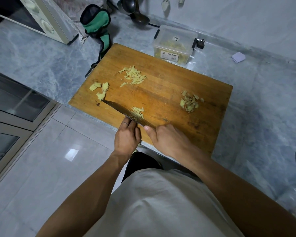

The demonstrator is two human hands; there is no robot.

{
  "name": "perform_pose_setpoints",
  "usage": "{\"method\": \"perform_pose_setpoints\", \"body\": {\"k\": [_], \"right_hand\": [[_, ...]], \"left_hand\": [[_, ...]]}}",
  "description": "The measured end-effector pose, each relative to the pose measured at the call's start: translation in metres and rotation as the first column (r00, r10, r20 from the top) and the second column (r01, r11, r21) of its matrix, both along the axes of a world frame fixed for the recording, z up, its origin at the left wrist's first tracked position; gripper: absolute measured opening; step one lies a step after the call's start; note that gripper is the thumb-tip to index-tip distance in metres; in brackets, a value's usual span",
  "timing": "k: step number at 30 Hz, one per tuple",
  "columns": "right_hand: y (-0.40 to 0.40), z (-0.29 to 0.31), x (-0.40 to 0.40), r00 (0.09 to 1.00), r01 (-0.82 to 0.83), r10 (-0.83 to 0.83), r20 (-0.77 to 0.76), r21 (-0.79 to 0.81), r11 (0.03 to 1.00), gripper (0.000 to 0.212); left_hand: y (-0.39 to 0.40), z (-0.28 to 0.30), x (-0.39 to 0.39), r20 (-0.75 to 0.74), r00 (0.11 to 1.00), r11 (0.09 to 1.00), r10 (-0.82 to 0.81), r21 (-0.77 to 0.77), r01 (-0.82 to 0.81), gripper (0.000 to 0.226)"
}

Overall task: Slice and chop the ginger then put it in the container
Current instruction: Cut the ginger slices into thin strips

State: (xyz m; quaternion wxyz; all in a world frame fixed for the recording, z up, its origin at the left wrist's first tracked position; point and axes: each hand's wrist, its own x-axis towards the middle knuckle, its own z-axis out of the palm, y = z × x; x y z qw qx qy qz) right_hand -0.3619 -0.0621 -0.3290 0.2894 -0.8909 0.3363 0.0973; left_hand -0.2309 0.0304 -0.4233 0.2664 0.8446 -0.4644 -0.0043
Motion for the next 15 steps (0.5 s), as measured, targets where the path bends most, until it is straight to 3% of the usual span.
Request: {"method": "perform_pose_setpoints", "body": {"k": [4,12,15], "right_hand": [[0.003,-0.002,0.005,1.000,0.027,-0.027,-0.009,0.021,0.999,0.067],[0.010,0.003,0.002,1.000,0.017,-0.017,-0.012,-0.037,0.999,0.065],[0.010,0.008,-0.002,1.000,0.009,-0.009,-0.009,-0.029,1.000,0.065]], "left_hand": [[0.000,0.000,0.001,-0.002,1.000,1.000,0.001,0.008,-0.001,0.013],[0.001,0.010,-0.002,0.139,0.990,0.999,-0.035,-0.035,0.040,0.014],[0.000,0.010,-0.001,0.089,0.996,1.000,-0.028,-0.009,0.029,0.006]]}}
